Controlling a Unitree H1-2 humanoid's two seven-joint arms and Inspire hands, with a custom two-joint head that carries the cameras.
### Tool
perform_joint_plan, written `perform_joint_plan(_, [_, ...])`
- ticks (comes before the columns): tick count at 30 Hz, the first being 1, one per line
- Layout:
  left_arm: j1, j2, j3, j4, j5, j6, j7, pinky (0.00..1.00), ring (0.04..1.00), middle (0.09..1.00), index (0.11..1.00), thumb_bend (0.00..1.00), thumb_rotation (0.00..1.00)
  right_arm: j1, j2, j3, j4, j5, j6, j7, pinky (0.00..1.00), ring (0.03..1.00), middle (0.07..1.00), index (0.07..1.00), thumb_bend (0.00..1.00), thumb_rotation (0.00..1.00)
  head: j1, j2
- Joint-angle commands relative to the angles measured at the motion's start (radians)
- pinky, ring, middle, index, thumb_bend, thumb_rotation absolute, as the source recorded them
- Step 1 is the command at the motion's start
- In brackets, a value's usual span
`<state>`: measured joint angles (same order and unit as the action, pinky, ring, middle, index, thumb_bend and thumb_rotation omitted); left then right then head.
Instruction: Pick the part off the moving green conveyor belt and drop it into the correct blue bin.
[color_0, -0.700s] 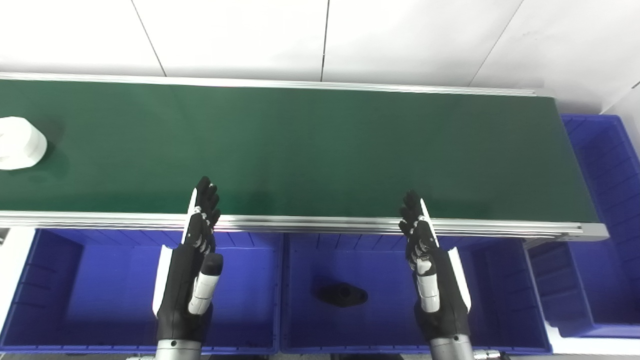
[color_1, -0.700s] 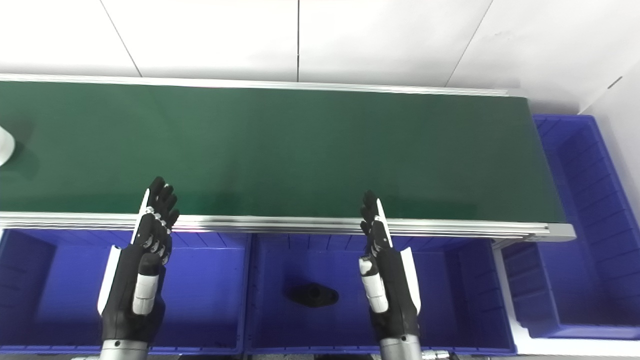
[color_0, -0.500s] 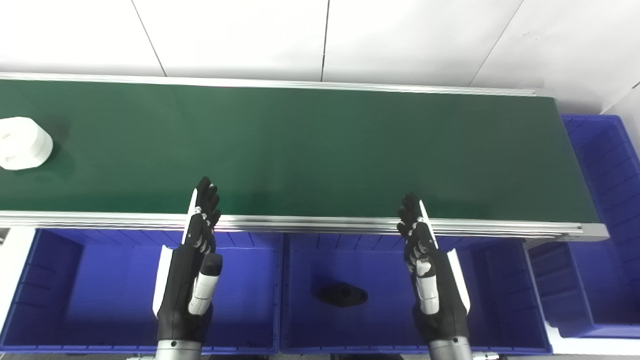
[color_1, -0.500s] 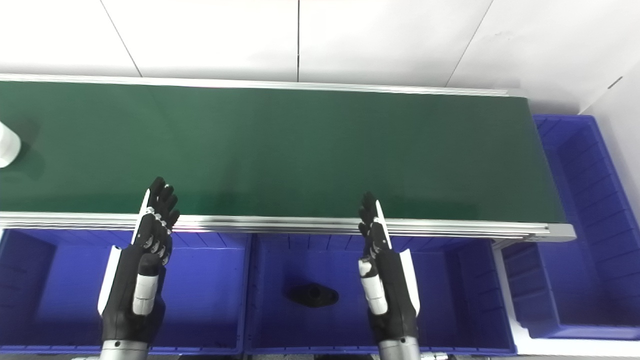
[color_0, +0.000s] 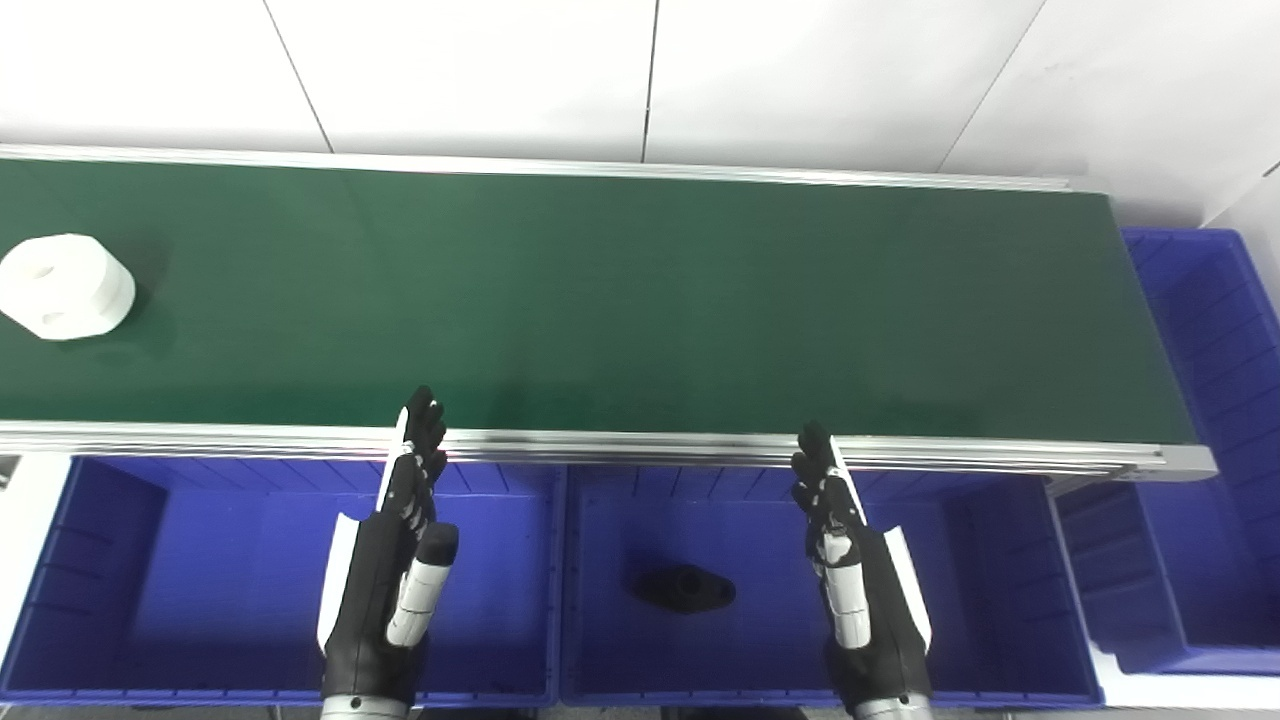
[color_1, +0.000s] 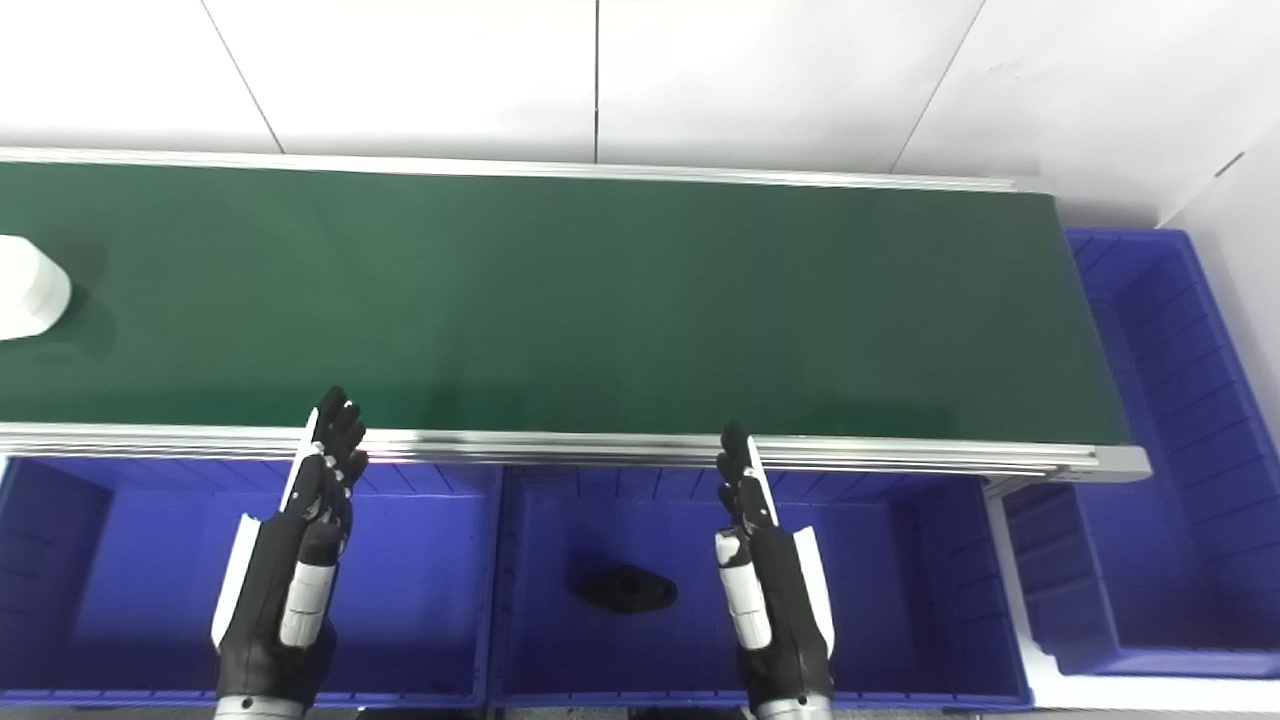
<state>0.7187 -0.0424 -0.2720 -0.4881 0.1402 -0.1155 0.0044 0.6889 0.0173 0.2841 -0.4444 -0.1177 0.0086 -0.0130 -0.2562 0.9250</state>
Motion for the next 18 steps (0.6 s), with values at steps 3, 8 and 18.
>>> perform_joint_plan(3, [0.011,0.006,-0.012,-0.017,-0.003,-0.031,-0.005,1.00,1.000,1.000,1.000,0.71,0.96,-0.006,-0.004,-0.003,-0.009,0.002,-0.050,0.004,1.00,1.000,1.000,1.000,0.95,1.00,0.004,-0.003])
perform_joint_plan(8, [0.001,0.005,-0.013,-0.016,0.001,-0.041,-0.002,1.00,1.000,1.000,1.000,0.70,0.96,-0.013,-0.007,-0.002,-0.010,-0.002,-0.059,0.005,0.99,1.000,1.000,1.000,0.95,1.00,0.007,-0.003])
perform_joint_plan(18, [-0.002,0.003,-0.010,-0.021,-0.002,-0.055,0.002,1.00,1.000,1.000,1.000,0.72,0.95,-0.011,-0.004,0.004,-0.030,0.009,-0.055,0.007,1.00,1.000,1.000,1.000,0.96,1.00,0.004,-0.002])
